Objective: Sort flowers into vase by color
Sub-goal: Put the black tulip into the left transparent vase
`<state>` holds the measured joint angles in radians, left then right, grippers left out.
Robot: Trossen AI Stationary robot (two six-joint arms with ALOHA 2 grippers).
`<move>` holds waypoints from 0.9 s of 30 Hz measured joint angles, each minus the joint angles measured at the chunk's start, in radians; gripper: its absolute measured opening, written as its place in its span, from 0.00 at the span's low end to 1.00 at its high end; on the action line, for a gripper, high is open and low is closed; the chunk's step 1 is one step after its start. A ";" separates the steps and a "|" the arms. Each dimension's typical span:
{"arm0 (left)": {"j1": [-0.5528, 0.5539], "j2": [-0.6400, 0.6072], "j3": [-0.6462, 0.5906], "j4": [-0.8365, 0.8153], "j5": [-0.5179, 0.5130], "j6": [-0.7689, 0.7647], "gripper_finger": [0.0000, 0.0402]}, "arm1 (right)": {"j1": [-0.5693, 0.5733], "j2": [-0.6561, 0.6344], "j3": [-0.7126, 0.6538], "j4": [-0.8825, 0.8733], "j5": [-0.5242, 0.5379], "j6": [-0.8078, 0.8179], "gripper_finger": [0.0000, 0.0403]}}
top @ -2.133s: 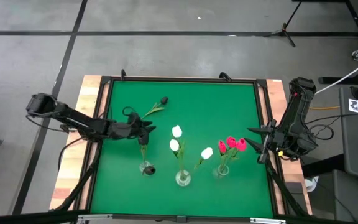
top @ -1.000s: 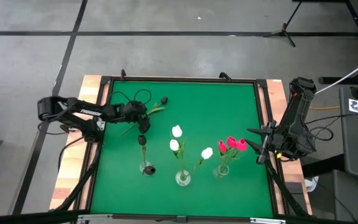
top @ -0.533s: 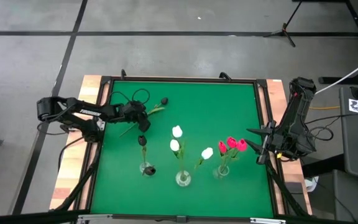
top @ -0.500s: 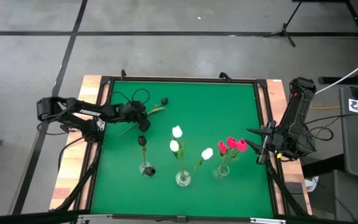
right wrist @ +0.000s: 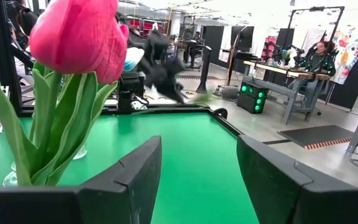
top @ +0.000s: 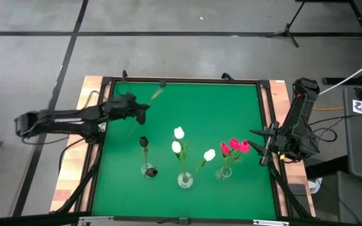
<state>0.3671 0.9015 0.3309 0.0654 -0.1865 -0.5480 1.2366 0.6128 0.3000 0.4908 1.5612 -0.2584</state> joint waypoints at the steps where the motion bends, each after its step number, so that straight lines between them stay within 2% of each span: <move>1: -0.005 -0.059 0.001 0.001 -0.004 -0.007 0.01 | 0.000 0.000 0.000 0.000 0.000 0.000 0.52; 8: -0.090 -0.455 0.063 0.007 -0.092 0.034 0.01 | 0.000 0.000 0.000 0.000 0.001 0.000 0.52; 14: -0.228 -0.651 0.082 0.128 -0.104 0.150 0.00 | 0.000 0.000 0.000 0.000 0.001 0.000 0.52; 20: -0.416 -0.672 0.082 0.324 -0.105 0.359 0.00 | 0.000 0.000 0.000 0.001 0.001 0.000 0.52; 27: -0.659 -0.512 0.082 0.375 -0.120 0.458 0.00 | 0.000 0.000 0.000 0.005 0.001 0.021 0.52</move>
<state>-0.2917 0.3897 0.4133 0.4400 -0.3064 -0.0895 1.2366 0.6128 0.3000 0.4957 1.5623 -0.2376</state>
